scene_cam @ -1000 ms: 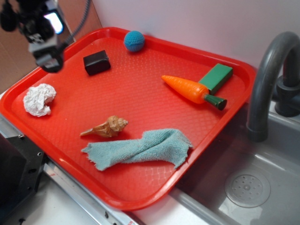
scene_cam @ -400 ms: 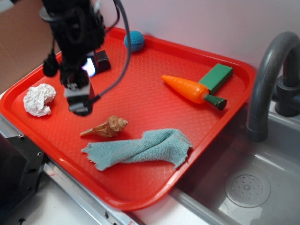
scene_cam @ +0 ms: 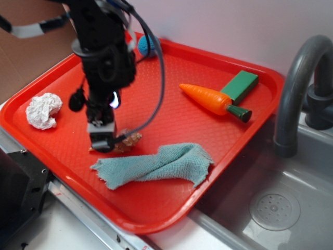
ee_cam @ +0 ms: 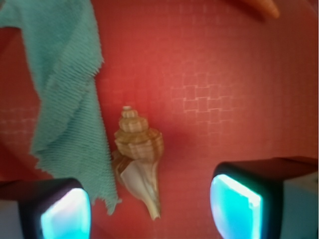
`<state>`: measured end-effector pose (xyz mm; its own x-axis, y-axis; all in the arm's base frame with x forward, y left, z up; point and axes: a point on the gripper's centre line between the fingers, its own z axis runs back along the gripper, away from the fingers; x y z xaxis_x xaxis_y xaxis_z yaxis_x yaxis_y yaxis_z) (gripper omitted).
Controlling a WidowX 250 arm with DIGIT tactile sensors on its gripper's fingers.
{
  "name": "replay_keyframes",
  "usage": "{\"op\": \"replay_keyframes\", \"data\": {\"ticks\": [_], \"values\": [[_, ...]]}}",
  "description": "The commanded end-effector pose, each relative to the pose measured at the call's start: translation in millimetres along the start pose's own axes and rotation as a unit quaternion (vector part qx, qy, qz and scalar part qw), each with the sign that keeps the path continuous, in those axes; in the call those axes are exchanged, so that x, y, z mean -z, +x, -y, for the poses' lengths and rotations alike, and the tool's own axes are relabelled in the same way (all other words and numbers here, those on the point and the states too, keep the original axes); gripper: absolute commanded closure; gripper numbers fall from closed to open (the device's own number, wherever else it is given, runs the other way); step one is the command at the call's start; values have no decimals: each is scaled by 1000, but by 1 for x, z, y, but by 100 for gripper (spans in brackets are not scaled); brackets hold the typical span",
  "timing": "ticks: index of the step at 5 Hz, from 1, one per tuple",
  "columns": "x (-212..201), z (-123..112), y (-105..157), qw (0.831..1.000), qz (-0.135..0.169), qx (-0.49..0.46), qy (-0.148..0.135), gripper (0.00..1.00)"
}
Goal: Grab the shell.
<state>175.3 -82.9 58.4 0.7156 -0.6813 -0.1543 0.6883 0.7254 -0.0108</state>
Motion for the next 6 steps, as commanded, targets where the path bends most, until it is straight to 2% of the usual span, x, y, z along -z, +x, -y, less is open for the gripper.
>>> {"op": "replay_keyframes", "data": {"ticks": [1, 2, 3, 5, 6], "values": [[25, 5, 14, 999, -15, 34, -7, 0], [36, 8, 18, 998, -19, 50, -13, 0], [39, 10, 19, 998, -28, 51, 1, 100], [23, 6, 18, 999, -11, 40, 1, 100], [-27, -13, 9, 999, 44, -23, 22, 100]]}}
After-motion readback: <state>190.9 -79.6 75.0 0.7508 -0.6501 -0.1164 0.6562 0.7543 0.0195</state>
